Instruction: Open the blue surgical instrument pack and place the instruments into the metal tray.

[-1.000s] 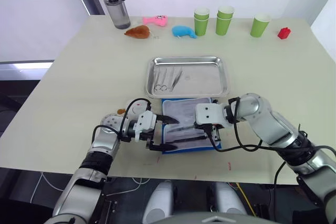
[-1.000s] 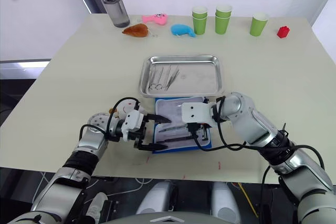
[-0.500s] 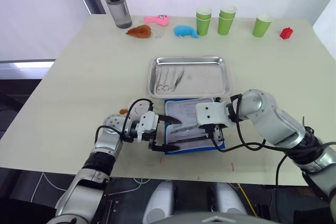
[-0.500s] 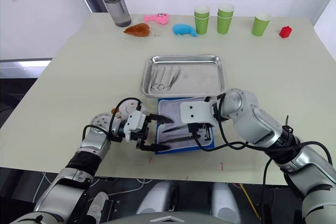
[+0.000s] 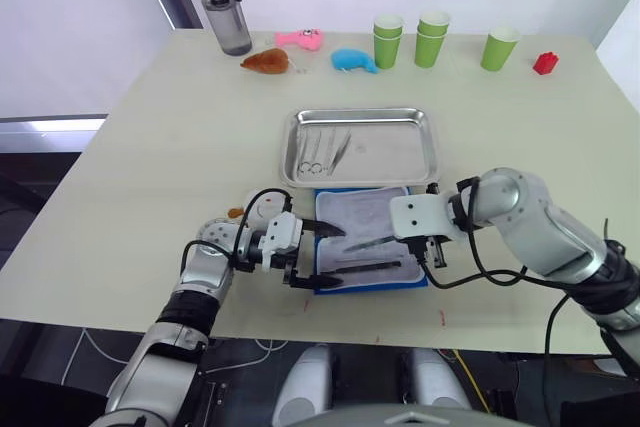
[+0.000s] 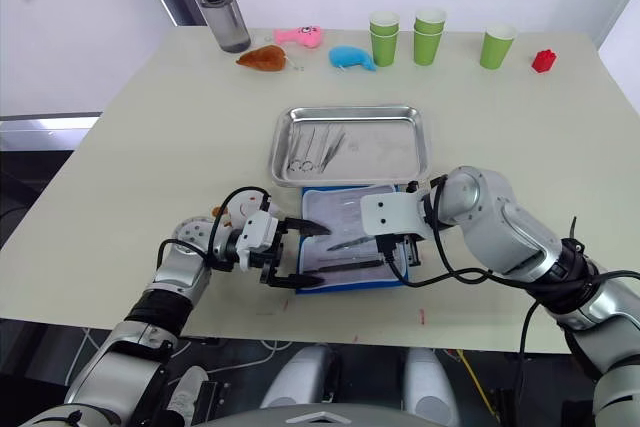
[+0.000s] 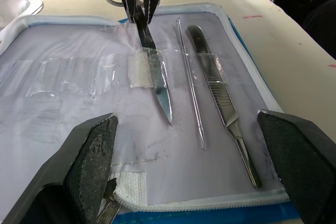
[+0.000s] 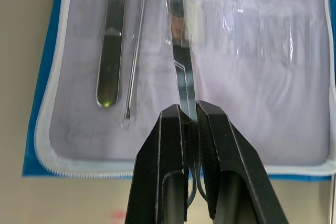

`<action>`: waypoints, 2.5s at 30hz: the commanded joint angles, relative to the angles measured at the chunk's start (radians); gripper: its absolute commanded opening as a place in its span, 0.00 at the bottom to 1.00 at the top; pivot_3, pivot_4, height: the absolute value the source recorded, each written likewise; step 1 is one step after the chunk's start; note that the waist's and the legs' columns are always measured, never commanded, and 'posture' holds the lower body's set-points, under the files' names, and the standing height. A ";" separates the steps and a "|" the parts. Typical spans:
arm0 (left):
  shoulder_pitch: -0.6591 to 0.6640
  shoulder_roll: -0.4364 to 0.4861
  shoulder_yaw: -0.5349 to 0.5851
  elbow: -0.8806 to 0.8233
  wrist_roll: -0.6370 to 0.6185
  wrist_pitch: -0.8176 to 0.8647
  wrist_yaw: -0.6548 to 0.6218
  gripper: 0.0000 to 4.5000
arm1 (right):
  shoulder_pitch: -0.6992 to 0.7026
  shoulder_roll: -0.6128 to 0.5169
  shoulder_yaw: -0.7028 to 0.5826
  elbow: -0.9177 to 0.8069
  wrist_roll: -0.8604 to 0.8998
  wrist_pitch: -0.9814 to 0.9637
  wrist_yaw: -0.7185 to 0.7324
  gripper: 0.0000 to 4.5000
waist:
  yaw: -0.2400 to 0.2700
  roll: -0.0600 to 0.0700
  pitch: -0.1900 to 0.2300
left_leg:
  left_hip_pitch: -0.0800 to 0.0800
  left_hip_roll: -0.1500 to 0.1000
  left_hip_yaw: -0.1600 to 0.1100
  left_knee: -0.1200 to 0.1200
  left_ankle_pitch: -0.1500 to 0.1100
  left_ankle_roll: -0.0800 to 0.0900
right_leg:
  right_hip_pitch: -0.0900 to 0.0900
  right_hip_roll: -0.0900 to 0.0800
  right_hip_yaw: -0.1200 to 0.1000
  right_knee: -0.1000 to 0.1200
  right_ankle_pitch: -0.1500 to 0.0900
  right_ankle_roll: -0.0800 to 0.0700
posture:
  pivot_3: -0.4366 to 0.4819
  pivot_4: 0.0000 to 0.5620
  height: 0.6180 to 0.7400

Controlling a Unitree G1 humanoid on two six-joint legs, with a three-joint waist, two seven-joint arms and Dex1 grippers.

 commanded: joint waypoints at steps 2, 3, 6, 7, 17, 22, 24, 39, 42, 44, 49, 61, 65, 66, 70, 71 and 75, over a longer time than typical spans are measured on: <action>0.053 -0.021 -0.070 0.047 0.064 0.028 -0.002 1.00 | 0.011 -0.045 -0.069 -0.054 0.018 -0.010 0.006 0.01 | 0.000 0.000 0.000 | 0.000 0.000 0.000 0.000 0.000 0.000 | 0.000 0.000 0.000 0.000 0.000 0.000 | 0.48 0.27 0.95; 0.053 -0.021 -0.070 0.047 0.064 0.029 -0.002 1.00 | 0.016 -0.056 -0.078 -0.057 0.022 -0.013 0.007 0.01 | -0.001 0.000 0.000 | 0.000 0.000 0.000 0.000 0.000 0.000 | 0.000 0.000 0.000 0.000 0.000 0.000 | 0.48 0.27 0.95; 0.054 -0.020 -0.070 0.046 0.063 0.029 -0.003 1.00 | 0.027 -0.078 -0.098 -0.064 0.031 -0.020 0.010 0.01 | -0.001 0.001 0.000 | 0.000 0.000 0.000 0.000 0.000 0.000 | 0.000 0.000 0.000 0.000 0.000 0.000 | 0.48 0.27 0.95; 0.054 -0.021 -0.070 0.046 0.063 0.031 -0.004 1.00 | 0.032 -0.094 -0.110 -0.066 0.037 -0.026 0.013 0.01 | -0.001 0.001 0.000 | 0.000 0.000 0.000 0.000 0.000 0.000 | 0.000 0.000 0.000 0.000 0.000 0.000 | 0.48 0.27 0.95; 0.054 -0.024 -0.072 0.042 0.065 0.036 -0.004 1.00 | 0.058 -0.194 -0.213 -0.096 0.097 -0.047 0.039 0.01 | -0.001 0.002 -0.001 | 0.000 0.001 0.000 -0.001 0.000 0.000 | 0.000 0.000 0.000 0.000 0.000 0.000 | 0.48 0.27 0.95; 0.056 -0.025 -0.073 0.034 0.065 0.042 -0.003 1.00 | 0.065 -0.244 -0.260 -0.103 0.121 -0.066 0.057 0.01 | 0.000 0.002 -0.001 | 0.000 0.001 0.001 -0.001 0.000 0.000 | 0.000 0.000 0.001 0.000 0.000 0.000 | 0.48 0.27 0.95; 0.057 -0.026 -0.073 0.030 0.065 0.045 -0.003 1.00 | 0.067 -0.257 -0.279 -0.100 0.133 -0.068 0.060 0.01 | 0.000 0.002 -0.001 | 0.000 0.001 0.001 -0.001 0.000 0.000 | 0.000 0.000 0.001 0.000 0.000 0.000 | 0.48 0.27 0.95; 0.065 -0.021 -0.070 0.010 0.063 0.059 0.004 1.00 | 0.010 0.062 -0.404 0.075 0.248 0.110 -0.240 0.01 | 0.001 0.004 -0.002 | 0.001 0.002 0.004 -0.001 0.000 0.000 | 0.000 0.000 0.004 0.000 0.000 0.000 | 0.48 0.27 0.95; 0.065 -0.019 -0.069 0.009 0.064 0.060 0.003 1.00 | -0.025 0.187 -0.411 0.147 0.239 0.148 -0.362 0.01 | -0.001 0.003 -0.003 | 0.001 0.002 0.005 -0.001 0.000 0.001 | 0.000 0.000 0.005 0.000 0.000 0.000 | 0.48 0.27 0.95; 0.066 -0.018 -0.069 0.008 0.065 0.061 0.004 1.00 | -0.049 0.263 -0.425 0.195 0.233 0.167 -0.439 0.01 | -0.001 0.004 -0.003 | 0.001 0.002 0.004 -0.001 0.000 0.001 | -0.001 0.000 0.005 0.000 0.000 0.000 | 0.48 0.27 0.95; 0.066 -0.016 -0.067 0.007 0.067 0.063 0.004 1.00 | -0.100 0.399 -0.411 0.310 0.219 0.164 -0.566 0.01 | -0.001 0.006 -0.004 | 0.002 0.000 0.005 -0.001 0.000 0.001 | -0.001 0.000 0.006 0.001 0.000 0.000 | 0.48 0.27 0.95; 0.083 -0.012 -0.067 -0.016 0.065 0.070 0.011 1.00 | -0.164 0.585 -0.415 0.601 0.176 0.158 -0.771 0.01 | -0.003 0.006 -0.004 | 0.004 -0.001 0.010 -0.001 -0.001 0.004 | -0.001 0.000 0.011 0.001 0.000 0.001 | 0.48 0.27 0.95; 0.088 -0.011 -0.066 -0.021 0.065 0.071 0.013 1.00 | -0.183 0.618 -0.430 0.676 0.181 0.172 -0.812 0.01 | -0.004 0.006 -0.004 | 0.005 -0.003 0.013 -0.001 -0.003 0.006 | -0.001 -0.003 0.016 0.001 -0.001 0.005 | 0.48 0.27 0.95; 0.089 -0.011 -0.066 -0.022 0.065 0.072 0.014 1.00 | -0.187 0.623 -0.432 0.696 0.179 0.169 -0.821 0.01 | -0.004 0.006 -0.004 | 0.007 -0.005 0.014 -0.001 -0.005 0.009 | -0.001 -0.007 0.017 0.001 -0.003 0.007 | 0.48 0.27 0.95; 0.094 -0.011 -0.064 -0.027 0.066 0.073 0.016 1.00 | -0.205 0.640 -0.442 0.763 0.178 0.167 -0.845 0.01 | -0.005 0.006 -0.004 | 0.013 -0.009 0.016 -0.002 -0.009 0.015 | 0.001 -0.010 0.022 0.002 -0.004 0.009 | 0.48 0.27 0.95; 0.095 -0.011 -0.063 -0.028 0.066 0.073 0.017 1.00 | -0.209 0.642 -0.444 0.775 0.178 0.170 -0.848 0.01 | -0.005 0.006 -0.004 | 0.015 -0.011 0.016 -0.002 -0.009 0.017 | 0.002 -0.011 0.023 0.002 -0.004 0.010 | 0.48 0.27 0.95; 0.098 -0.011 -0.062 -0.024 0.068 0.069 0.017 1.00 | -0.213 0.644 -0.441 0.792 0.181 0.169 -0.848 0.01 | -0.007 0.006 -0.004 | 0.019 -0.016 0.016 -0.002 -0.011 0.020 | 0.003 -0.015 0.026 0.001 -0.004 0.014 | 0.48 0.27 0.95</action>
